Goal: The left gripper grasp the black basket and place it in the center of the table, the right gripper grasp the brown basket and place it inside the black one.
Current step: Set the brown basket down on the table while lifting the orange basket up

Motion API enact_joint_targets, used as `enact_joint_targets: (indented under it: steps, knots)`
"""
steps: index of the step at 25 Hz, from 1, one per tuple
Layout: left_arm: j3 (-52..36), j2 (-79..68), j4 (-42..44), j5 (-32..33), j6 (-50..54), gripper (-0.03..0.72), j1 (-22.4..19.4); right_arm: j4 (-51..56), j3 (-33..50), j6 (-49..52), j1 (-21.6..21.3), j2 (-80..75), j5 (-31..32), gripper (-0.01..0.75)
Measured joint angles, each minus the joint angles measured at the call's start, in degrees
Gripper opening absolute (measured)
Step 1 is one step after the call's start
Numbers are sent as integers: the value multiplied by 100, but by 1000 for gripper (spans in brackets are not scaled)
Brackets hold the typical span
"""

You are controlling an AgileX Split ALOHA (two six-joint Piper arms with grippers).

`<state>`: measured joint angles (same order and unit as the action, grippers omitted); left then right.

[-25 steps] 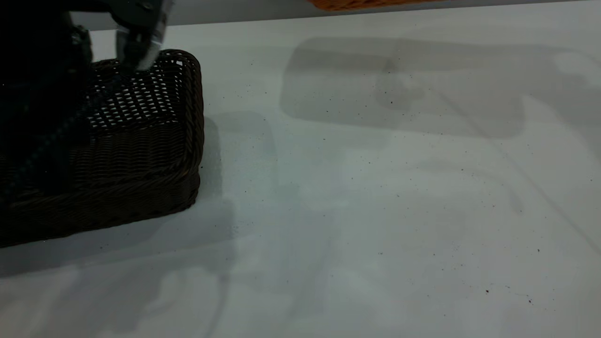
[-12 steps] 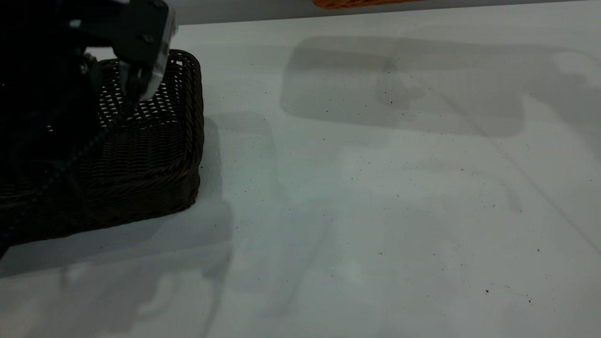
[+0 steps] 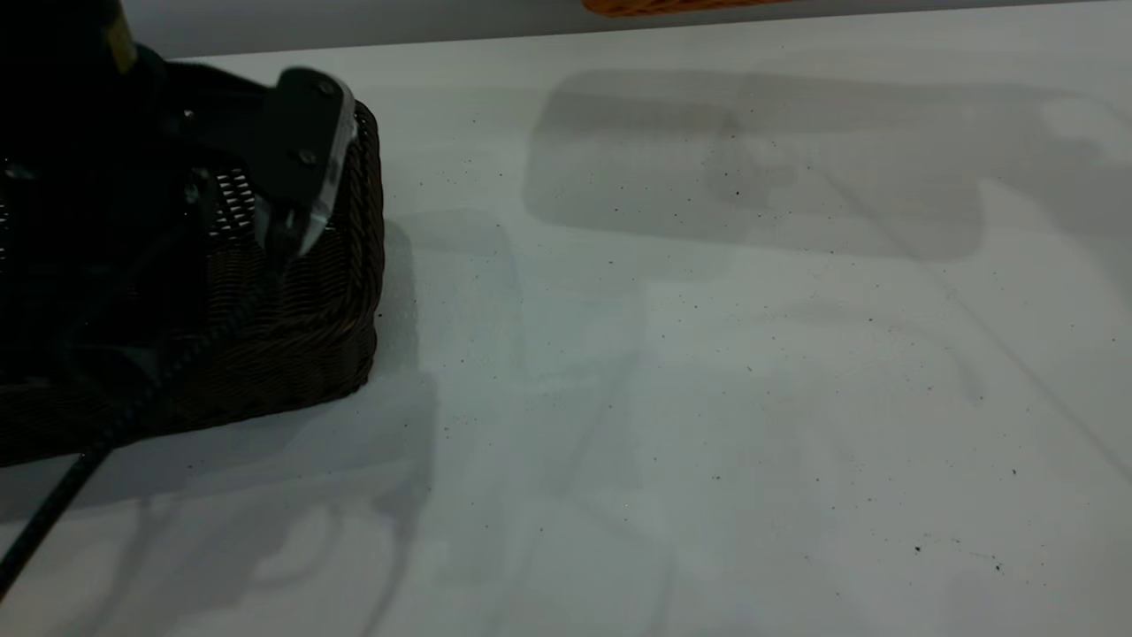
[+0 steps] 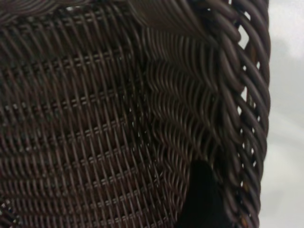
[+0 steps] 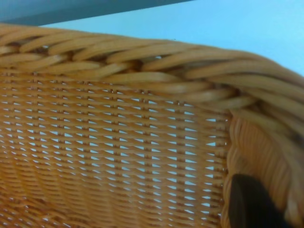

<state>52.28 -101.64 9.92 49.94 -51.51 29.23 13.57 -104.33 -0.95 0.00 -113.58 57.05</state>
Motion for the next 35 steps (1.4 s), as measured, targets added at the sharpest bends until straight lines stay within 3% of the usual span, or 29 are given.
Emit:
enact_joint_targets:
  steps: [11, 14, 16, 18, 27, 35]
  knots:
    - [0, -373, 289, -283, 43, 410, 0, 44, 0, -55, 0, 0, 0, 108]
    - [0, -373, 283, -348, -13, 322, 0, 57, 0, -55, 0, 0, 0, 108]
    - [0, -373, 272, -348, -132, 221, 0, 71, 0, -97, 0, 0, 0, 108]
    - [0, -373, 266, -319, -228, 182, 0, 125, 0, -138, 0, 0, 0, 108]
    - [10, -373, 265, -457, -574, 182, 74, 167, 0, -138, 0, 0, 0, 108]
    - [22, -373, 232, -709, -534, 181, 835, 266, 0, -177, 0, 0, 0, 108]
